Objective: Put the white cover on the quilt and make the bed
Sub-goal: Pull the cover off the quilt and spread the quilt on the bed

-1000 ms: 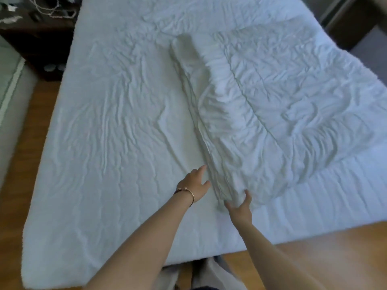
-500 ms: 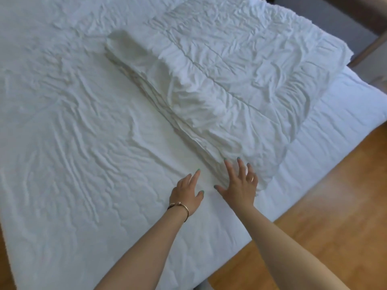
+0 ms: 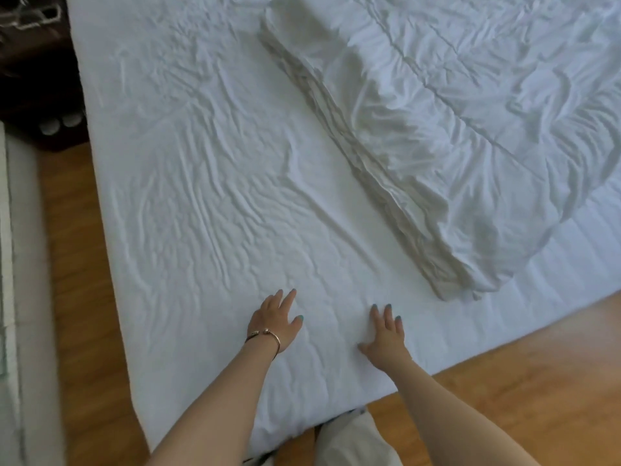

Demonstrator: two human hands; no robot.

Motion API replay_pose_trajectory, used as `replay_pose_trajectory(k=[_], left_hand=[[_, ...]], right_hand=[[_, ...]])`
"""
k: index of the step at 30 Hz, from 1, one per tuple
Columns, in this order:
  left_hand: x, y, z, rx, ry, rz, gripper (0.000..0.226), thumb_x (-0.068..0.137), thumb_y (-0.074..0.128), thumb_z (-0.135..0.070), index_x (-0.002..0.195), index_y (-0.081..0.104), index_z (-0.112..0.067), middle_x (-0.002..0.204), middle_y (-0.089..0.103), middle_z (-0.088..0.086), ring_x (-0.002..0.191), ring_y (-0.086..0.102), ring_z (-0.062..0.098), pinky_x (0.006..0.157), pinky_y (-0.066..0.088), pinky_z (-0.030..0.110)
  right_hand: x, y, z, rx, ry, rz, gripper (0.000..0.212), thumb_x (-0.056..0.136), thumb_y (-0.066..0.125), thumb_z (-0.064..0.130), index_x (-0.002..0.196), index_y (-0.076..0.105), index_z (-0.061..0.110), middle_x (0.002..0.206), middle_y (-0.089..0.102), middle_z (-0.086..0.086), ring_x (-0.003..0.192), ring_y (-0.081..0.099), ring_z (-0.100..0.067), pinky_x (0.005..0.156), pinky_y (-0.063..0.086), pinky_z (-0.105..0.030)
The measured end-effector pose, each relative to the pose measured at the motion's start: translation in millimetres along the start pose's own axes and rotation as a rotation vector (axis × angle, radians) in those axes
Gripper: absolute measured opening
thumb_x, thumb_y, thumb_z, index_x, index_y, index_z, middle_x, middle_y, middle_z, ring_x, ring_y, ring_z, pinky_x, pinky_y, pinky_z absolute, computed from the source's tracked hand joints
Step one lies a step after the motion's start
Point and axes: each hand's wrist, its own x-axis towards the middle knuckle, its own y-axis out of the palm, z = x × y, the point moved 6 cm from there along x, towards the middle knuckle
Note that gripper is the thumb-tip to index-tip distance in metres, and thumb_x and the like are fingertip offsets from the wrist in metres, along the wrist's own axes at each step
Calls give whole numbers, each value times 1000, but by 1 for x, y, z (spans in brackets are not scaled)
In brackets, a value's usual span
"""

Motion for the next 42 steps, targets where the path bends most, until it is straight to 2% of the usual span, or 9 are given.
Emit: replay_pose_trajectory(k=[4, 13, 17, 20, 27, 33, 37, 39, 42], left_hand=[[-25, 25, 103, 29, -88, 63, 64, 100, 30, -52, 154, 0, -36, 162, -8, -7, 149, -1, 18, 118, 16, 36], [-54, 36, 236, 232, 222, 51, 65, 101, 31, -46, 154, -3, -34, 161, -17, -8, 149, -11, 15, 120, 7, 36], [-76, 39, 295, 259, 183, 187, 66, 100, 33, -49, 154, 0, -34, 161, -14, -7, 149, -6, 19, 121, 8, 38], [-94, 50, 331, 257, 190, 305, 71, 97, 39, -46, 153, -3, -38, 161, -15, -5, 149, -2, 19, 121, 9, 36], [-114, 60, 323, 233, 260, 190, 74, 96, 42, -35, 153, -4, -37, 162, -12, -4, 149, 1, 17, 119, 10, 32], [-75, 17, 311, 326, 422, 128, 68, 99, 37, -37, 154, -3, -33, 162, -12, -3, 149, -8, 18, 120, 2, 34], [-12, -33, 333, 475, 502, 160, 67, 100, 33, -41, 154, -4, -32, 161, -16, -5, 148, -13, 18, 121, 0, 37], [18, -64, 344, 564, 542, 177, 66, 100, 32, -43, 154, -5, -32, 161, -17, -4, 148, -12, 19, 121, 1, 39], [45, -105, 365, 670, 549, 253, 65, 101, 30, -44, 153, -7, -33, 161, -18, -4, 149, -10, 20, 121, 6, 39]], right_hand=[[-28, 53, 14, 24, 60, 31, 85, 97, 54, 27, 155, -8, 35, 159, -27, 4, 149, -17, -27, 114, 28, -42], [-66, 168, 97, 123, 206, -106, 84, 96, 53, 24, 155, -6, 31, 162, -17, 2, 150, -5, -29, 117, 21, -43], [-105, 240, 164, 179, 163, 42, 84, 95, 57, 28, 156, -1, 28, 163, -15, 2, 150, 3, -27, 118, 24, -40], [-130, 279, 202, 131, 76, 46, 81, 97, 52, 28, 156, -3, 33, 161, -18, 10, 150, -4, -21, 116, 27, -37], [-135, 318, 206, 176, 129, 60, 75, 99, 47, 25, 155, -2, 30, 161, -22, 6, 150, -12, -23, 117, 22, -38], [-115, 326, 211, 285, 263, -27, 67, 99, 48, 29, 154, 12, 27, 163, -10, 1, 150, -1, -26, 120, 16, -39], [-109, 327, 238, 576, 478, -254, 62, 92, 60, 18, 147, 32, 16, 163, 11, -5, 143, 25, -32, 113, 32, -44], [-107, 322, 257, 717, 567, -316, 70, 91, 62, 15, 151, 26, 15, 161, 15, -6, 142, 29, -32, 111, 36, -45], [-96, 313, 301, 754, 611, -232, 78, 94, 59, 18, 156, 12, 22, 164, 1, -3, 148, 15, -28, 116, 28, -41]])
